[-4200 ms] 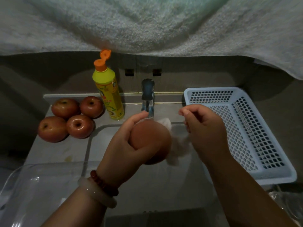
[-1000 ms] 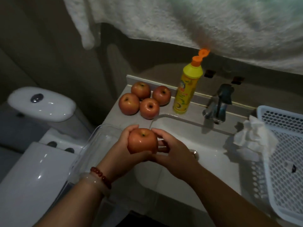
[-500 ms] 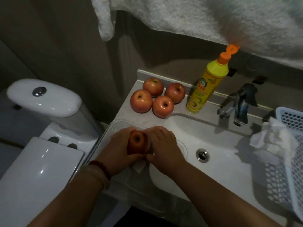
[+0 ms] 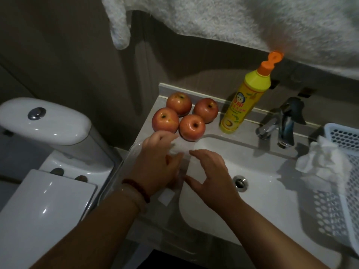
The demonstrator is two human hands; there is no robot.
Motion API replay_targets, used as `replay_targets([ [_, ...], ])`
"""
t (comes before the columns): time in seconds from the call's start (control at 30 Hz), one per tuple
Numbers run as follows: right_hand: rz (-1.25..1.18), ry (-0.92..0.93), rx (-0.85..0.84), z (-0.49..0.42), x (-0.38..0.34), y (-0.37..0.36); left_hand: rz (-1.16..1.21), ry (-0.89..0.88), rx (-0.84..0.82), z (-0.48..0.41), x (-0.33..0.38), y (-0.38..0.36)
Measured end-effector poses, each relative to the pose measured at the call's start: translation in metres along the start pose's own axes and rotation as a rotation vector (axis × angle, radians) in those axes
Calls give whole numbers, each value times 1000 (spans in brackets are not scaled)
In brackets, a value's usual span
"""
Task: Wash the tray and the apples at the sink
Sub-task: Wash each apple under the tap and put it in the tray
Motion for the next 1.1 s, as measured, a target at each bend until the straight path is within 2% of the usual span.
replay_targets([
  [0.13, -35, -105, 100, 4, 19, 19, -136, -78, 0, -46, 41, -17],
  [0.27, -45, -134, 105, 13, 24, 27, -324, 75, -202, -85, 45, -42],
  [0.4, -56, -138, 82, 23, 27, 33, -487, 138, -209, -95, 36, -57],
  [0.53, -36, -134, 104, 31, 37, 40, -547, 112, -134, -98, 37, -58],
  [0.7, -58, -144, 193, 41, 52, 64, -468, 64, -163, -94, 48, -58],
  [0.83, -40, -145, 379, 45, 61, 112, -374, -44, -95, -77, 72, -60],
  [0.93, 49, -164, 523, 39, 72, 159, -184, -100, -81, -58, 98, -75],
  [1.0, -1, -256, 534, 27, 84, 181, -35, -88, -112, -48, 117, -89],
  [1.1, 24, -301, 458, 4, 102, 198, 120, 1, -201, -38, 140, -114],
])
Point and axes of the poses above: each hand's wrist, its own z-axis away from the middle knuckle, its own y-axis out of the back of the hand, x = y × z, the point moved 5 cm from there along -z, towards the middle knuckle
